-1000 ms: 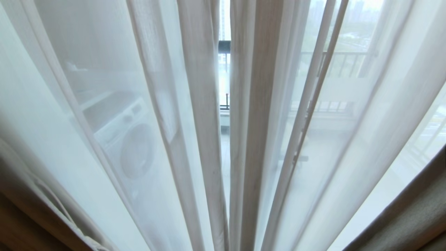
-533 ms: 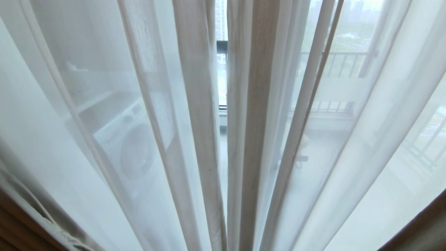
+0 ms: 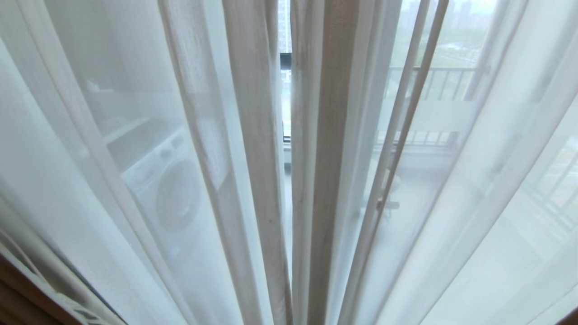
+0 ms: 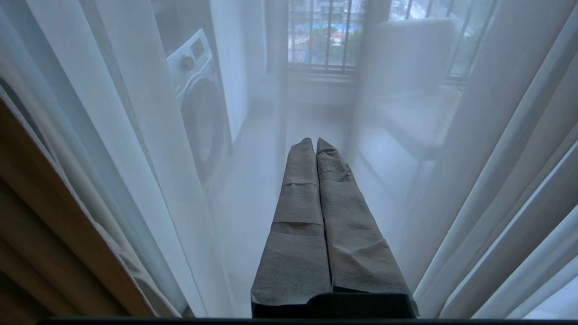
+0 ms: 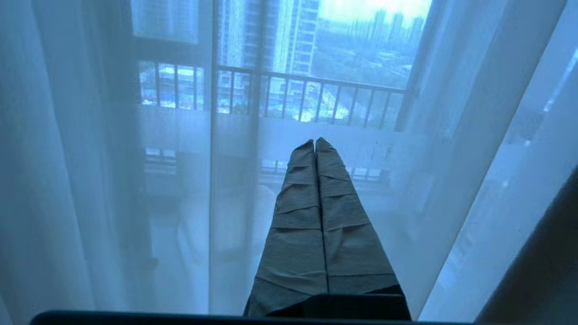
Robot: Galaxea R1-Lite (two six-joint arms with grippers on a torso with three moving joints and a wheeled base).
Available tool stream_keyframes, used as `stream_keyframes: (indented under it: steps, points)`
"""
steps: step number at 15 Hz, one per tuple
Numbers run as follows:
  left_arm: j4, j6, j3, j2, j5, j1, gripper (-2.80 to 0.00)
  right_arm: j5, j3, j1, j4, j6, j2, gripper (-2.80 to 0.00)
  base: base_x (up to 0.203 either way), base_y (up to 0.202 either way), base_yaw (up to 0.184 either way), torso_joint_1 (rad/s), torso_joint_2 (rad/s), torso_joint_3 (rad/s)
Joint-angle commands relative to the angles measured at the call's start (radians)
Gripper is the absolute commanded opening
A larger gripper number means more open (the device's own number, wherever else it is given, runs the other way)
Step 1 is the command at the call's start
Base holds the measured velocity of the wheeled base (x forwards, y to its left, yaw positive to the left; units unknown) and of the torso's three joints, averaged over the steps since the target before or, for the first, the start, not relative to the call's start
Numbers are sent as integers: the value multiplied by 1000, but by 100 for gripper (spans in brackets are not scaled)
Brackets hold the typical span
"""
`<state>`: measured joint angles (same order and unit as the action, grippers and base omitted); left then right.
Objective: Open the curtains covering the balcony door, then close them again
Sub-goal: Pull the outer curtains open on both sides
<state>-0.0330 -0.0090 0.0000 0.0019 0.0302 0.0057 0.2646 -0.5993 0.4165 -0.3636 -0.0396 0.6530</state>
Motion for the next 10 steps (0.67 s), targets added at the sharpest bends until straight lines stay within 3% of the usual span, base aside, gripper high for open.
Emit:
stream_keyframes:
  steps: [1,3,6,10]
  points:
    - [-1,0,0,0,0,0,-280,-129,5,-177,0,-18,50,-280,0,0,0,0,0,0]
    - [-1,0,0,0,0,0,-280,-278,22,-281,7,-45,67,-280,0,0,0,0,0,0]
    - [-1,0,0,0,0,0,-280,-278,70,-291,12,-48,50,-280,0,0,0,0,0,0]
    - [-1,0,0,0,0,0,-280,-276,273,-363,42,-48,-80,-280,0,0,0,0,0,0]
